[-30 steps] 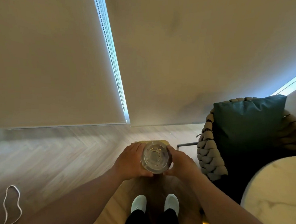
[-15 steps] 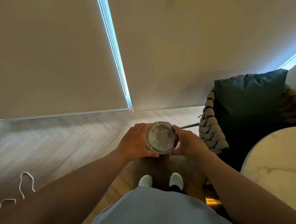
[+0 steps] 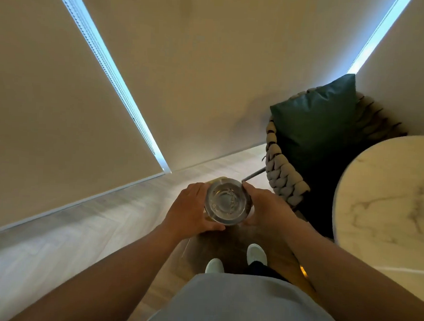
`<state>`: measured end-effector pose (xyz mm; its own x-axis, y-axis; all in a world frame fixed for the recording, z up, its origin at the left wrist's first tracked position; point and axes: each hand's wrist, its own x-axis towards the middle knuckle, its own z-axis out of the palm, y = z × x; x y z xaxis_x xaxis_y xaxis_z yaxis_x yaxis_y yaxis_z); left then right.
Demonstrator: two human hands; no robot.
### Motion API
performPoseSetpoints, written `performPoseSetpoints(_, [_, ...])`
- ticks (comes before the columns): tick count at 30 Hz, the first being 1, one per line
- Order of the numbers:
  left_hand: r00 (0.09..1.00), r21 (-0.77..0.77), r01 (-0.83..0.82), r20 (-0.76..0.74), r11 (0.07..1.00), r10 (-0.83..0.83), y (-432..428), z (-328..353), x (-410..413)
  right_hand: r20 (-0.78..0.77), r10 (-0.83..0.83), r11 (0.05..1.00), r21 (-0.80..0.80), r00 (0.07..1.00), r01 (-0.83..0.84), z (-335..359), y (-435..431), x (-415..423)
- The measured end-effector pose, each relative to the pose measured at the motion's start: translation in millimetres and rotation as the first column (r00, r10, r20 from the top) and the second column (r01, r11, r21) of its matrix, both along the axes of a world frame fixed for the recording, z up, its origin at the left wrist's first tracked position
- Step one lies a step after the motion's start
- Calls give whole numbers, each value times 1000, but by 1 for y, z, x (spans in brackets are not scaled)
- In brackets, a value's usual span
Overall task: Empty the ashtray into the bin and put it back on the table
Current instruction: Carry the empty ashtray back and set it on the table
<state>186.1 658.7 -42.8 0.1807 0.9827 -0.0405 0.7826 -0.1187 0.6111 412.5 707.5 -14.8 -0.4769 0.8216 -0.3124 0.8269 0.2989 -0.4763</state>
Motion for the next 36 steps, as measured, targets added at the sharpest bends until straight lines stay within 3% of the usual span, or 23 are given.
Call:
performPoseSetpoints(7, [969, -21, 240, -62, 971, -240, 15, -2, 38, -30, -255, 966, 26, 967, 256, -7, -41, 43])
performPoseSetpoints(13, [888, 38, 446, -146, 894, -436, 22, -8, 106, -56, -493, 869, 5, 868, 494, -5, -93, 102])
performPoseSetpoints(20, [719, 80, 695, -119, 715, -685, -15, -13, 208, 25, -694, 718, -36, 719, 695, -3, -189, 180])
performPoseSetpoints(23, [634, 21, 772, -97, 635, -767, -46, -14, 245, 18, -750, 660, -38, 661, 750, -5, -239, 205])
performPoseSetpoints(30, [497, 83, 867, -72, 491, -865, -133, -1, 327, 2, -846, 532, -34, 533, 846, -6, -351, 266])
performPoseSetpoints(36, [464, 46, 886, -98, 462, -880, -171, -5, 362, 37, -859, 510, -32, 511, 860, -7, -393, 299])
